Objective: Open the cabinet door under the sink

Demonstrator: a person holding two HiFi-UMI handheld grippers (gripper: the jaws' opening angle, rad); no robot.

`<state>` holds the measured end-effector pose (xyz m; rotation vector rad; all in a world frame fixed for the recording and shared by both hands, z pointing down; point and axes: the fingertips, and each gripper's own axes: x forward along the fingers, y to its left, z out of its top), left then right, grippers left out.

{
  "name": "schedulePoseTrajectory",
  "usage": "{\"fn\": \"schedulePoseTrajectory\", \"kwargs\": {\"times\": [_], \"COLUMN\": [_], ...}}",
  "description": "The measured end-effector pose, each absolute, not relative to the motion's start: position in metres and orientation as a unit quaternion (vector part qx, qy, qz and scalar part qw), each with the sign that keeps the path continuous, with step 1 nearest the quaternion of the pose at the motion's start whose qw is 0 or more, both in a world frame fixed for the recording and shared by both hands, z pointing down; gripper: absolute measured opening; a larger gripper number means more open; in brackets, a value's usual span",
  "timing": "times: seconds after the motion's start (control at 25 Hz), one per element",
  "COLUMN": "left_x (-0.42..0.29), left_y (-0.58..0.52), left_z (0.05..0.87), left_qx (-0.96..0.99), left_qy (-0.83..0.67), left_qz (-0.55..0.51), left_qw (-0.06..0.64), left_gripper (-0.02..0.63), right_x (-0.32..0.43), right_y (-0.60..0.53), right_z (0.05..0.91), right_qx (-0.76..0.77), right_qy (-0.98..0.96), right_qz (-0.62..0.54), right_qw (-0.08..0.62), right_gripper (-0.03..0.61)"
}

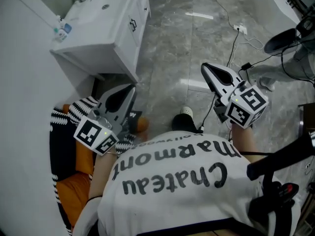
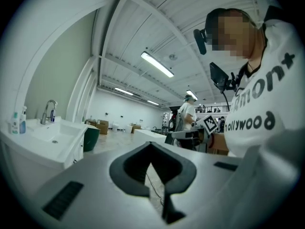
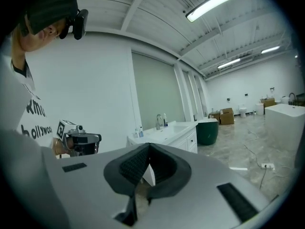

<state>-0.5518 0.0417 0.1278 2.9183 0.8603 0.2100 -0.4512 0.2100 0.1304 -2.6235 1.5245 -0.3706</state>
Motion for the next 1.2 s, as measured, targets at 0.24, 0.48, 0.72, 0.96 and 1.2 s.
{"fn": "schedulePoseTrajectory", "kwargs": {"times": [0.24,0.48,0.72,0.96,1.2], "left_x": [-0.486,-0.402,-0.37,-0.325,-0.291], "left_y": [0.065,0.09,0.095,0.13,0.148], "left_z": [0.128,0.134,0.142,0.146,0.149], "left_qx": [0.958,0.962,0.963,0.96,0.957], "left_qy": [0.275,0.255,0.254,0.27,0.279], "left_qz": [0.059,0.062,0.051,0.056,0.062], "left_qw": [0.048,0.075,0.074,0.055,0.053], "left_gripper": [-0.006,-0.006,-0.006,-0.006,-0.006], "right_x": [-0.386,-0.307,-0.285,-0.244,-0.216], "right_y": [0.233,0.266,0.278,0.307,0.324], "right_z": [0.139,0.152,0.163,0.171,0.176], "right_qx": [-0.852,-0.844,-0.844,-0.847,-0.85], "right_qy": [0.507,0.518,0.517,0.51,0.504], "right_qz": [-0.124,-0.139,-0.144,-0.147,-0.147], "right_qw": [0.036,0.019,0.006,0.014,0.028], "right_gripper": [0.009,0.009,0.009,0.008,0.009]}}
